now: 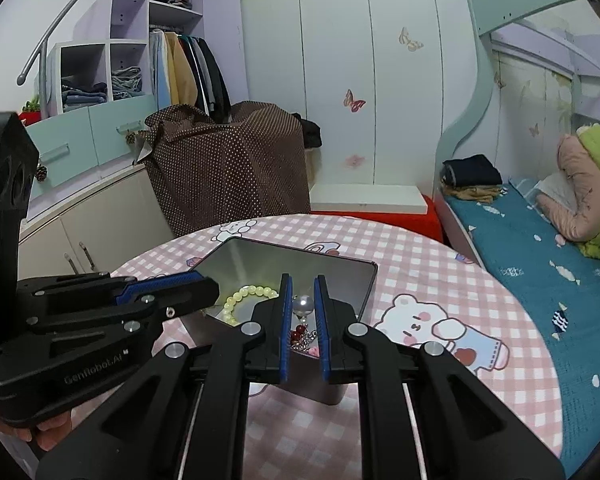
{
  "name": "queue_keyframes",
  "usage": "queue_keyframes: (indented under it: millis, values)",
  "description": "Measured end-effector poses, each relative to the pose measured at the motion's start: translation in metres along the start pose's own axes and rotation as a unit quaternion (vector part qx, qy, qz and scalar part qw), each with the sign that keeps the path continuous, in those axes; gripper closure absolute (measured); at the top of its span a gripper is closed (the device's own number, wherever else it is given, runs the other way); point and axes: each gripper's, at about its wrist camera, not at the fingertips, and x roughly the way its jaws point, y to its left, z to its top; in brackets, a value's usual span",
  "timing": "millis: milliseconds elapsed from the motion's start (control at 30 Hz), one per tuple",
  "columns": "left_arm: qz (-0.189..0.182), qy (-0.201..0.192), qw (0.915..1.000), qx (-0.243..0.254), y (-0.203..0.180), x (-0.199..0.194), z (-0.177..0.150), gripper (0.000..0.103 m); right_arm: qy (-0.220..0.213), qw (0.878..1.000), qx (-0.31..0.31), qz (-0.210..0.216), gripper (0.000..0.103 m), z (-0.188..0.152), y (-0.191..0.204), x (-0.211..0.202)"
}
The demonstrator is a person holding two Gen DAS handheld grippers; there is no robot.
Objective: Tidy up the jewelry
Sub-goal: 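Carry the pearl earring with the left tool over the grey box, then open the left tool to drop the pearl earring into the box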
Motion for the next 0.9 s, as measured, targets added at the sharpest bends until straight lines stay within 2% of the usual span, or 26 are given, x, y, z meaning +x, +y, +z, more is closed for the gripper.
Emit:
queue_keyframes:
  millis: [367, 433, 633, 867, 900]
  values:
    - [0.012, 0.002, 0.9999, 0.004, 0.001, 0.012, 0.005, 0.092, 0.003, 0.999, 0.032, 0.008, 0.089, 0.001, -0.014, 0.006]
    - [0.015, 0.004, 0.9999, 0.005, 0.0, 0.014, 0.005, 0.092, 0.002, 0.999, 0.036, 0.007, 0.082, 0.0, -0.016, 0.005]
    - [0.019, 0.01, 0.9998, 0.006, 0.001, 0.02, 0.004, 0.092, -0.002, 0.999, 0.042, -0.001, 0.071, -0.001, -0.019, 0.003]
    - [0.03, 0.006, 0.9995, 0.007, 0.002, 0.019, 0.004, 0.091, -0.003, 0.999, 0.05, -0.009, 0.064, -0.002, -0.024, 0.0]
    - [0.032, 0.006, 0.9994, 0.009, 0.002, 0.019, 0.003, 0.087, -0.003, 0.999, 0.05, -0.009, 0.063, -0.001, -0.025, 0.0]
